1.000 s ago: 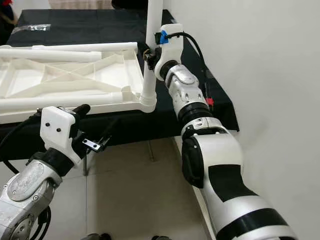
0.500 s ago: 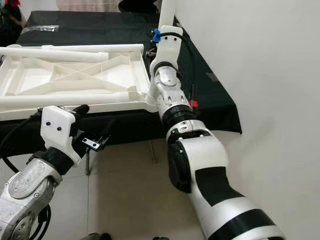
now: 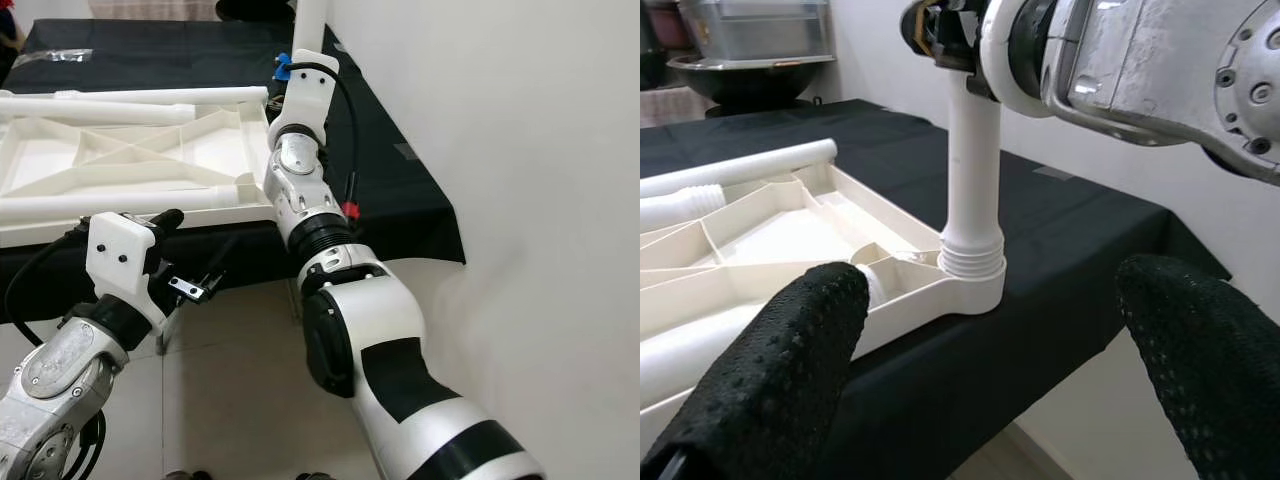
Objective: Building children table
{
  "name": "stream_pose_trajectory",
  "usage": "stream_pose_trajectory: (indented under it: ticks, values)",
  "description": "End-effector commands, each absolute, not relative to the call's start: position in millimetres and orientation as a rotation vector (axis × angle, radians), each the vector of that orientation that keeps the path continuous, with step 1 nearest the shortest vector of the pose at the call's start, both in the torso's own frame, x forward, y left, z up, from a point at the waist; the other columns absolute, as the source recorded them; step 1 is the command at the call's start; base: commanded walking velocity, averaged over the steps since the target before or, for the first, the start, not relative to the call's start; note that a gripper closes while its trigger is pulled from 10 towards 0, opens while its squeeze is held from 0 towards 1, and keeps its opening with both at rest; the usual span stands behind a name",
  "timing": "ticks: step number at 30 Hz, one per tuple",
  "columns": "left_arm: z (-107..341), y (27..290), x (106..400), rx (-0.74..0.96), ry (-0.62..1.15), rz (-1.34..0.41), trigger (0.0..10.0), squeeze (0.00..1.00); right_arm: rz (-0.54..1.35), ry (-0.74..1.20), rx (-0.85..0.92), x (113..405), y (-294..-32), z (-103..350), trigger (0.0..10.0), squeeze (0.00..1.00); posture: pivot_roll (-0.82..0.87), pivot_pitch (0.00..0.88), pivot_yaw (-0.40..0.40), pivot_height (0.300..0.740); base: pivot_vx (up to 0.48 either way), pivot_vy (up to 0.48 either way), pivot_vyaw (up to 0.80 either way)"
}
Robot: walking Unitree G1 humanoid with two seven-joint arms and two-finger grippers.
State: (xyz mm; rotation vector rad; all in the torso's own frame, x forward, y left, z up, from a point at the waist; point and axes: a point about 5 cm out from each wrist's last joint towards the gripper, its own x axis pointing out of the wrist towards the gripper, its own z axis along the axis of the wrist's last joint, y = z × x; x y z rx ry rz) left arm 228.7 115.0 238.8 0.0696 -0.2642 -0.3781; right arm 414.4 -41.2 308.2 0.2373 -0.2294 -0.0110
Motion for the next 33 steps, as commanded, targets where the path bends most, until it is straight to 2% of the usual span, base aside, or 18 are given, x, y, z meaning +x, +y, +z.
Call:
stream_pose_trajectory:
  ticks: [1, 8, 9, 15, 18, 19, 20, 22, 24, 33]
  values:
    - [237.0, 114.4, 227.3, 0.071, -0.264, -0.376, 10.0, 0.0, -0.001, -0.249, 0.249, 413.6, -41.1, 308.4, 10.0, 1.0, 0.08, 0.138, -0.121, 0.74, 0.0, 0.0, 0.0]
    - [235.3, 112.9, 227.7, 0.067, -0.261, -0.38, 10.0, 0.0, 0.02, -0.295, 0.249, 413.7, -47.7, 312.4, 10.0, 1.0, 0.08, 0.131, -0.119, 0.74, 0.0, 0.0, 0.0]
    - [235.0, 112.6, 228.0, 0.066, -0.261, -0.382, 10.0, 0.0, 0.019, -0.298, 0.246, 413.8, -48.6, 313.1, 10.0, 0.0, 0.08, 0.131, -0.119, 0.74, 0.0, 0.0, 0.0]
    - [235.3, 113.6, 229.1, 0.069, -0.265, -0.378, 10.0, 0.0, 0.073, -0.291, 0.133, 413.7, -56.6, 290.0, 10.0, 0.0, 0.08, 0.132, -0.125, 0.74, 0.0, 0.0, 0.0]
    - [235.3, 115.0, 229.4, 0.069, -0.266, -0.372, 10.0, 0.0, 0.024, -0.264, 0.074, 412.1, -93.1, 251.6, 10.0, 0.0, 0.08, 0.133, -0.119, 0.74, 0.0, 0.0, 0.0]
    - [235.3, 115.0, 229.4, 0.069, -0.266, -0.372, 10.0, 0.0, 0.024, -0.264, 0.074, 412.1, -93.1, 251.6, 10.0, 0.0, 0.08, 0.133, -0.119, 0.74, 0.0, 0.0, 0.0]
    - [235.0, 115.2, 229.3, 0.069, -0.265, -0.373, 10.0, 0.0, 0.0, -0.264, 0.057, 410.7, -105.9, 243.8, 10.0, 0.0, 0.08, 0.136, -0.119, 0.74, 0.0, 0.0, 0.0]
    - [235.0, 115.2, 229.3, 0.069, -0.265, -0.373, 10.0, 0.0, 0.0, -0.264, 0.057, 410.7, -105.9, 243.8, 10.0, 0.0, 0.08, 0.136, -0.119, 0.74, 0.0, 0.0, 0.0]
    - [234.6, 115.5, 229.6, 0.068, -0.265, -0.373, 10.0, 0.0, -0.036, -0.247, 0.027, 407.8, -125.2, 232.0, 10.0, 0.0, 0.07, 0.138, -0.11, 0.74, 0.0, 0.0, 0.0]
    - [234.7, 116.2, 231.2, 0.074, -0.265, -0.374, 10.0, 0.0, 0.072, -0.282, 0.075, 389.3, -133.2, 219.0, 10.0, 0.0, 0.07, 0.141, -0.108, 0.74, 0.0, 0.0, 0.0]
